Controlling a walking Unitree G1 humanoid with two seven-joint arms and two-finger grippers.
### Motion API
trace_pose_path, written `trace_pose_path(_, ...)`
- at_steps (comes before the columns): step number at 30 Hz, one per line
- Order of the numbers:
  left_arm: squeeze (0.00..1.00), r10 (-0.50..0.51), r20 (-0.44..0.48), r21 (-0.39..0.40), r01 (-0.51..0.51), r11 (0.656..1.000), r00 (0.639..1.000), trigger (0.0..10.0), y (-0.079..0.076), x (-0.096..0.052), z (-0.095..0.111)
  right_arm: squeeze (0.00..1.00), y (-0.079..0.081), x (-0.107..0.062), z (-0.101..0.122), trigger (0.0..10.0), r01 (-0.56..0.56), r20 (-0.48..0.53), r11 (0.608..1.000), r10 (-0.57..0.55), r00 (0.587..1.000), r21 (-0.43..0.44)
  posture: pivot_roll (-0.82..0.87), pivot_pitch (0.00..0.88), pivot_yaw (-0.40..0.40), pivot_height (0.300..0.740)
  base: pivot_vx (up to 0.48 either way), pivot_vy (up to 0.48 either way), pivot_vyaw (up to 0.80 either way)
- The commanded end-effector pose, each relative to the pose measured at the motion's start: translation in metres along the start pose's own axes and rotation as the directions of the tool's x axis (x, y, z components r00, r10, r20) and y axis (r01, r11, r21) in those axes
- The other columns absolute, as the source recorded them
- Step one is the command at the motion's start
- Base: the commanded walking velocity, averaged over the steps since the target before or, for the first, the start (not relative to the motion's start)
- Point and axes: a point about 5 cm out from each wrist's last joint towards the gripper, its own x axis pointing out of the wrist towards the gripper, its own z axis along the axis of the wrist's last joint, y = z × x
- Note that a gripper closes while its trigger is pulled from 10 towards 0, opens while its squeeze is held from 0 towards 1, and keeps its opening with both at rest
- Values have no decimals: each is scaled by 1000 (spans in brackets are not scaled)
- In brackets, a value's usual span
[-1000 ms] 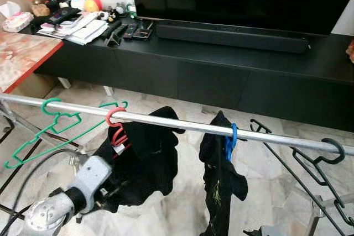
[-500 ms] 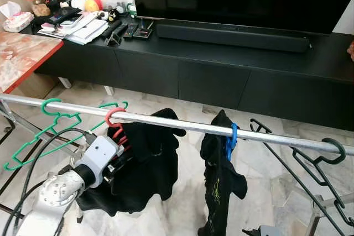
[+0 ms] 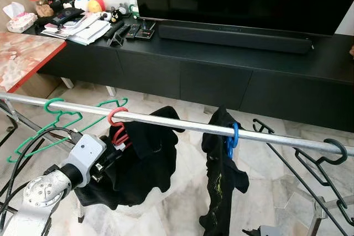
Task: Hang hanger
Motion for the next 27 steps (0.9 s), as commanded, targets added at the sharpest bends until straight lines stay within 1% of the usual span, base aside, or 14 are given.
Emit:
trace_pose_path(1,0,-13,8,-12,13,1000,1000,10000,0,-1,-1,0,1,-2,-6,10000,3,-16,1000,-2,1000,12,27,154,66,740,0,0,0)
trace_pose_path(3,0,-31,38,-36,33,999,999,10000,0,1,3,0,1,-1,-6,10000,3,-14,1000,-3,1000,16,28,160,64,740,0,0,0)
trace_pose_path(5,0,-45,43,-54,47,997,998,10000,0,2,4,0,1,-1,-6,10000,3,-14,1000,-3,1000,17,28,167,63,740,0,0,0)
trace_pose_path(7,0,-86,37,-83,89,993,996,10000,0,3,6,0,1,-1,-6,10000,3,-12,1000,-2,1000,21,28,167,63,740,0,0,0)
trace_pose_path(10,0,-155,16,-99,156,983,988,10000,-2,3,7,0,1,-1,-5,10000,1,-11,1000,-1,1000,24,28,178,64,740,0,0,0)
trace_pose_path(12,0,-178,16,-118,178,977,984,10000,-1,4,8,0,1,-1,-5,10000,0,-10,1000,1,1000,27,29,181,64,740,0,0,0)
trace_pose_path(15,0,-178,18,-130,178,975,984,10000,6,11,12,0,2,-1,-5,10000,-5,-11,1000,5,1000,31,30,188,64,740,0,0,0)
trace_pose_path(17,0,-176,22,-117,177,977,984,10000,9,16,14,0,2,-1,-4,10000,-7,-11,999,8,1000,32,30,191,64,740,0,0,0)
trace_pose_path(21,0,-140,46,-114,145,983,989,10000,16,24,17,0,2,-1,-4,10000,-11,-10,999,11,1000,36,30,197,64,740,0,0,0)
trace_pose_path(27,0,-133,60,-145,140,979,989,10000,19,29,18,0,3,-1,-3,10000,-17,-11,999,17,1000,44,26,202,66,740,0,0,0)
